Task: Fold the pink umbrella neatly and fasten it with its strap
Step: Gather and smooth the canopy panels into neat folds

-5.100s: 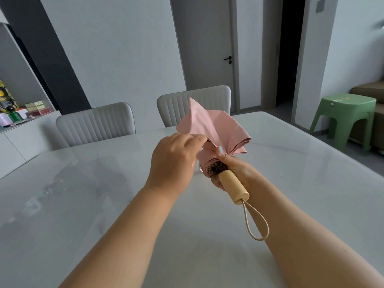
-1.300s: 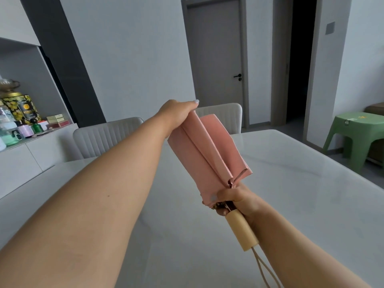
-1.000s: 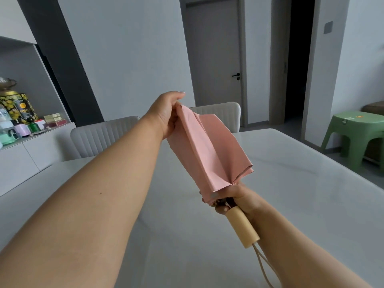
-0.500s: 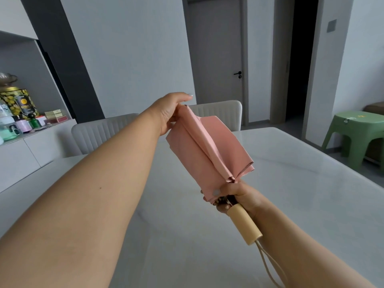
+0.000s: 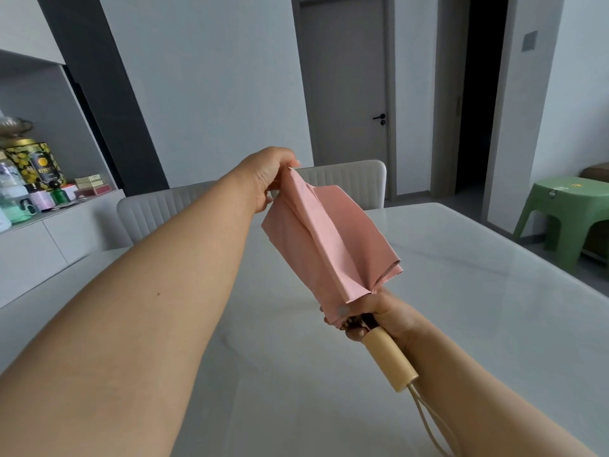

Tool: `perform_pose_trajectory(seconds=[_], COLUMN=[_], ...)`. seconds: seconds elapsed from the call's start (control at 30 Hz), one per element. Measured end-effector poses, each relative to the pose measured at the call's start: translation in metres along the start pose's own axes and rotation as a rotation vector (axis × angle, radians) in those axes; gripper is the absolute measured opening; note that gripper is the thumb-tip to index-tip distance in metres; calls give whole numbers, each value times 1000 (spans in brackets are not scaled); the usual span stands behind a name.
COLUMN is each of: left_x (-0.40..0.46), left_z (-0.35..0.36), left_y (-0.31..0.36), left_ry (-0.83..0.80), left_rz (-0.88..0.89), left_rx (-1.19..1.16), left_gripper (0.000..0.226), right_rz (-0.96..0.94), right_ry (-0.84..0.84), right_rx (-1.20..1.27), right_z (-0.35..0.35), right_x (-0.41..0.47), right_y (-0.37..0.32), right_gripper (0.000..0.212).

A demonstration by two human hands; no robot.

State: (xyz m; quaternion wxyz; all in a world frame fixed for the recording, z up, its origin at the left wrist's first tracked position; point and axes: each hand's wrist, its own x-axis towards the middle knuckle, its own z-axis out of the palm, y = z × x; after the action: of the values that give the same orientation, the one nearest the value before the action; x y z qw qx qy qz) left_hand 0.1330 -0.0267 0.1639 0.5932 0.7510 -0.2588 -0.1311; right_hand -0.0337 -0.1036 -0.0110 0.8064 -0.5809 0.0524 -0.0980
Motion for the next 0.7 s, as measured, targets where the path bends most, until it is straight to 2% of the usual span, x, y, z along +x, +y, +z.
perform_pose_trajectory(seconds=[0.1, 0.2, 0.37, 0.5, 0.6, 0.7], left_x=[1, 5, 6, 2, 3, 4], left_z=[0, -2, -6, -4, -4, -5], left_y=[-3, -3, 0, -2, -2, -1], left_ry=[-17, -30, -62, 3, 16, -4], left_rz=[-29, -15, -4, 24, 29, 18], left_rx=[-81, -160, -322, 42, -78, -88], left_gripper=[29, 35, 18, 12, 6, 2], right_rz=[-12, 6, -29, -5, -10, -17], right_ry=[-10, 9, 13, 20, 15, 15], right_rx=[17, 61, 49, 99, 57, 66], right_z=[0, -3, -1, -4, -2, -3], right_x=[0, 1, -1, 1, 0, 0], right_y=[-2, 0, -1, 1, 0, 0], right_gripper=[38, 42, 37, 45, 52, 45])
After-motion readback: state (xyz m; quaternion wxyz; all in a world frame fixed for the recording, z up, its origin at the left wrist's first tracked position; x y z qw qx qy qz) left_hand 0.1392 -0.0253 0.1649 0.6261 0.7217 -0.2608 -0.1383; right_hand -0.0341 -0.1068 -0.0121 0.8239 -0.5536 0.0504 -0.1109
